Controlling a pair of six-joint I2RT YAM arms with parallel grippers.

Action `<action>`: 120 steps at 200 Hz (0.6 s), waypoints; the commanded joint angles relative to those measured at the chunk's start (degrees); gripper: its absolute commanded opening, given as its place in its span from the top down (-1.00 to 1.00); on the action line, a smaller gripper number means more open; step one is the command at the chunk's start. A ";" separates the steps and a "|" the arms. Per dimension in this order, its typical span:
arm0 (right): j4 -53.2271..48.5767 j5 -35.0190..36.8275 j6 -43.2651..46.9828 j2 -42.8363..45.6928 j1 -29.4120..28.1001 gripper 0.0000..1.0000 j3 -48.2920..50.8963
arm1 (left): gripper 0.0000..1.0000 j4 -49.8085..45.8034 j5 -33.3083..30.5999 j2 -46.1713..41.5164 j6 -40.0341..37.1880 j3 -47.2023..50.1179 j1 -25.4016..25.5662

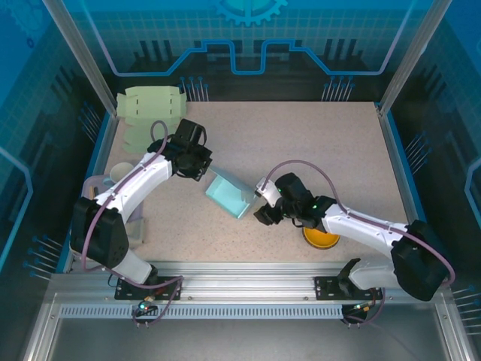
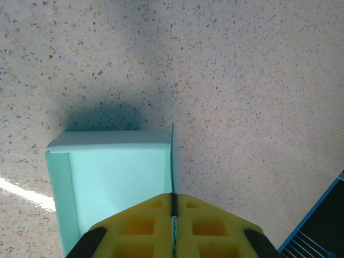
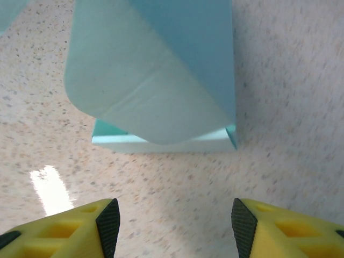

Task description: Fold the paper box

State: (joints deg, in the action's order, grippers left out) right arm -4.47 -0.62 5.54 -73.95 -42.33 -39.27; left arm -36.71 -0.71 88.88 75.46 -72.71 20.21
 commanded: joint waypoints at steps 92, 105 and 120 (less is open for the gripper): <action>13.15 -10.33 22.72 -8.20 0.91 -0.18 -7.00 | 1.00 -2.89 0.93 0.94 -2.07 -2.06 0.18; 15.06 -9.60 21.68 -8.99 0.92 -0.15 -7.20 | 1.00 -2.77 1.32 1.04 -1.89 -1.92 0.25; 15.54 -9.48 21.44 -10.25 0.79 -0.09 -8.23 | 1.00 -2.62 1.43 1.05 -1.76 -1.67 0.49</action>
State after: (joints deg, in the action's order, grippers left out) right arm 6.17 -8.27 26.96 -82.26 -41.58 -44.71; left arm -38.30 -0.69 89.21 73.58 -73.14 20.21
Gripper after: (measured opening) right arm 0.567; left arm 0.066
